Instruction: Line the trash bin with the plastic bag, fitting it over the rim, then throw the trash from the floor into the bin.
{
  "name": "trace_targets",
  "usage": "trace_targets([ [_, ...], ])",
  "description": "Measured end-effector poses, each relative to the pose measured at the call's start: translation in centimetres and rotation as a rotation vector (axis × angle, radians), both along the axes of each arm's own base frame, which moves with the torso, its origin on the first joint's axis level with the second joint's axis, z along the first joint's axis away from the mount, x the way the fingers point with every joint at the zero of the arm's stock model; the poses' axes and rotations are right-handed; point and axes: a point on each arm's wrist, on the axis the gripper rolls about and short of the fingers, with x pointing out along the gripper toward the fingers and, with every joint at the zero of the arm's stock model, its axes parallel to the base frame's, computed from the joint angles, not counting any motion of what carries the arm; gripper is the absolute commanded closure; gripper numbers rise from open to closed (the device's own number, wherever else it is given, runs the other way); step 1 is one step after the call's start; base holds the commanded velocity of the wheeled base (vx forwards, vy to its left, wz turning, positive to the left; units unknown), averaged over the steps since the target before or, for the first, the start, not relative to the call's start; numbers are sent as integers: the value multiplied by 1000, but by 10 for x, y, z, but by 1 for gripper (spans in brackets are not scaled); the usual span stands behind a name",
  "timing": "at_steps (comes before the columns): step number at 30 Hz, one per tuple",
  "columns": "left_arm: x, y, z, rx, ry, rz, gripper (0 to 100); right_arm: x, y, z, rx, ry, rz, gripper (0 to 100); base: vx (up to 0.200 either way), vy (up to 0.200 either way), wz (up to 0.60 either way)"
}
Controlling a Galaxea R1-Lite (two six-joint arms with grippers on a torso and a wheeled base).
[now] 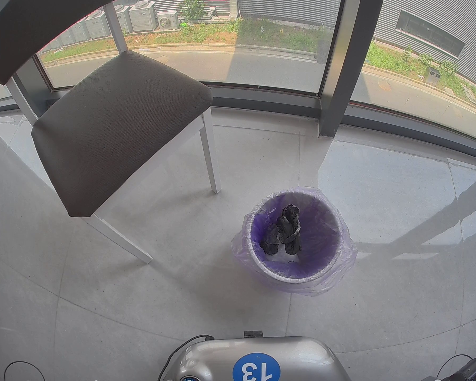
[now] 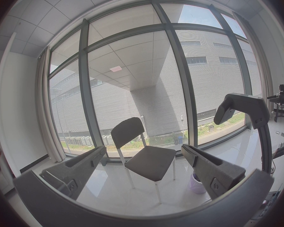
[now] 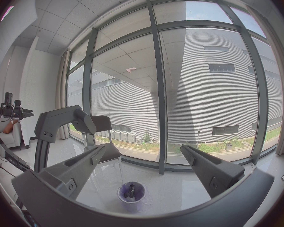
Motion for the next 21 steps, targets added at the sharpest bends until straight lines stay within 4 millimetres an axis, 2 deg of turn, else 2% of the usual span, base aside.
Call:
trace_targets([
  [10,-10,-19,-52,-3,150,41,0,-4,-1,-9,2,-21,-2,0,0,0,0],
  [15,5,-21,-74,-3,223,30,0,-1,-1,-10,-28,-29,-17,0,0,0,0],
  [21,29,-22,-71,-2,206,11,0,22,-1,-8,-95,-34,-52,0,0,0,0],
])
